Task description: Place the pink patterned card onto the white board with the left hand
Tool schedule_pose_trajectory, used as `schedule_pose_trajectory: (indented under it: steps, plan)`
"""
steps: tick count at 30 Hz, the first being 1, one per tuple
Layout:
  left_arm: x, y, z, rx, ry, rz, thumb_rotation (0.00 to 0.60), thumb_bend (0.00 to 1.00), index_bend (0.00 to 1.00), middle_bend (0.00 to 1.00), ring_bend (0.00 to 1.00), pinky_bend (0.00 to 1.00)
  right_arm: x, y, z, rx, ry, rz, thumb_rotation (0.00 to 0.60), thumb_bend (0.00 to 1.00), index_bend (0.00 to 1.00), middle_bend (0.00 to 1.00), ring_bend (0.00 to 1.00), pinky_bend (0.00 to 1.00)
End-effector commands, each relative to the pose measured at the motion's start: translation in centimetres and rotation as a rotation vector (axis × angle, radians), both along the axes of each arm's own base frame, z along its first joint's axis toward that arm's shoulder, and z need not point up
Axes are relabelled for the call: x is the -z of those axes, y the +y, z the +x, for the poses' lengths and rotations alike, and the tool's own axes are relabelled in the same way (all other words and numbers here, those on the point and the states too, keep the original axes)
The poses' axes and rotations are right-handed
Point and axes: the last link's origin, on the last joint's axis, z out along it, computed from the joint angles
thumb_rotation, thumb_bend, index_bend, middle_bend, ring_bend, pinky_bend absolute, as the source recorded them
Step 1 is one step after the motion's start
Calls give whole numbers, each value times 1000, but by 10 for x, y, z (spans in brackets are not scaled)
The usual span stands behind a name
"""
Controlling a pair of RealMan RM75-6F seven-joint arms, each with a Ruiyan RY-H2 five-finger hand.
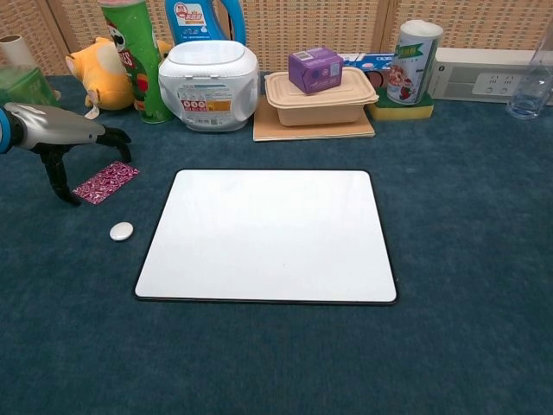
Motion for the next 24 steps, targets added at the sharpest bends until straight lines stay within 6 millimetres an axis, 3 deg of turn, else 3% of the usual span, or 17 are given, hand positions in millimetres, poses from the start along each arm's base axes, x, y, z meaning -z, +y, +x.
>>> schedule_pose_trajectory:
  steps: [1,24]
  plan:
    - [0,-1,-1,0,-2,6,600,158,393,0,0,0,0,0,0,-1,-1,0,600,209,29,0,0,0]
    - [1,-4,-2,7,-10,32,600,206,483,0,0,0,0,1,1,-5,-3,7,600,210,29,0,0,0]
